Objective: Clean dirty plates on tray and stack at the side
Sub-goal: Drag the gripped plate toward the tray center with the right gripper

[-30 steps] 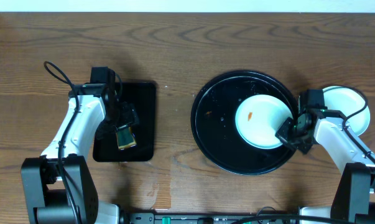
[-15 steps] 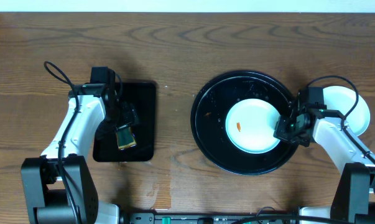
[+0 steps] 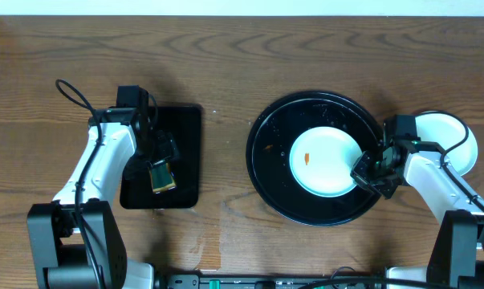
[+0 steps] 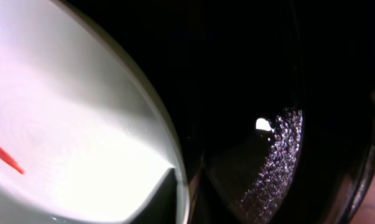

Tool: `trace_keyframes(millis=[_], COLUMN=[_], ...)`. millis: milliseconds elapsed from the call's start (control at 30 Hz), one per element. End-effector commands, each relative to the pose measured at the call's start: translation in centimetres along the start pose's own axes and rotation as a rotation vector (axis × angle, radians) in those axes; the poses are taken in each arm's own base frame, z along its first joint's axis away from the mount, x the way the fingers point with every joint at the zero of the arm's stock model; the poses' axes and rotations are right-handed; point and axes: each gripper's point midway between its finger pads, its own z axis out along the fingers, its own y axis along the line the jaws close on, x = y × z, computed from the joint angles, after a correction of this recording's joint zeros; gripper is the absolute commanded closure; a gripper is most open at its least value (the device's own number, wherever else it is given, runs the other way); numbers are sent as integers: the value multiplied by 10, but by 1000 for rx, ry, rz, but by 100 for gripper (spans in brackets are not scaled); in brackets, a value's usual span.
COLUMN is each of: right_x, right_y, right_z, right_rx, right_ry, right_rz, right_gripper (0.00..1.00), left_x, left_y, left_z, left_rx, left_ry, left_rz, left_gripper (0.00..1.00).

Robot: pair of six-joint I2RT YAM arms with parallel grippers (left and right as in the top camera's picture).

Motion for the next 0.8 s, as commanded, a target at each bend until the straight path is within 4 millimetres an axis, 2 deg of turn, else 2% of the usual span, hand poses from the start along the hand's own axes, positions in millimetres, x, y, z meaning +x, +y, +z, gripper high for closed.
trace_keyframes(millis=[0, 100, 200, 467, 633, 767], right_x=[3, 1, -5, -26, -34, -35], right_y=[1, 2, 8, 33, 40, 40], right_z=[-1, -4, -13, -53, -63, -63], right_rx=[-4, -10, -29, -89, -113, -112], right_ry=[3, -1, -28, -170, -233, -235], right_rz=[99, 82, -70, -387, -423, -427], right_gripper=[76, 73, 71, 64, 60, 60], left_x=[0, 1, 1, 9, 17, 23], left_y=[0, 0, 0, 3, 25, 10], left_z=[0, 0, 0, 6, 24, 44], left_rx=[2, 2, 4, -7, -112, -8], left_ry=[2, 3, 5, 28, 21, 24], left_rz=[-9, -9, -9, -20, -117, -91], left_gripper=[14, 14, 14, 15, 15, 44])
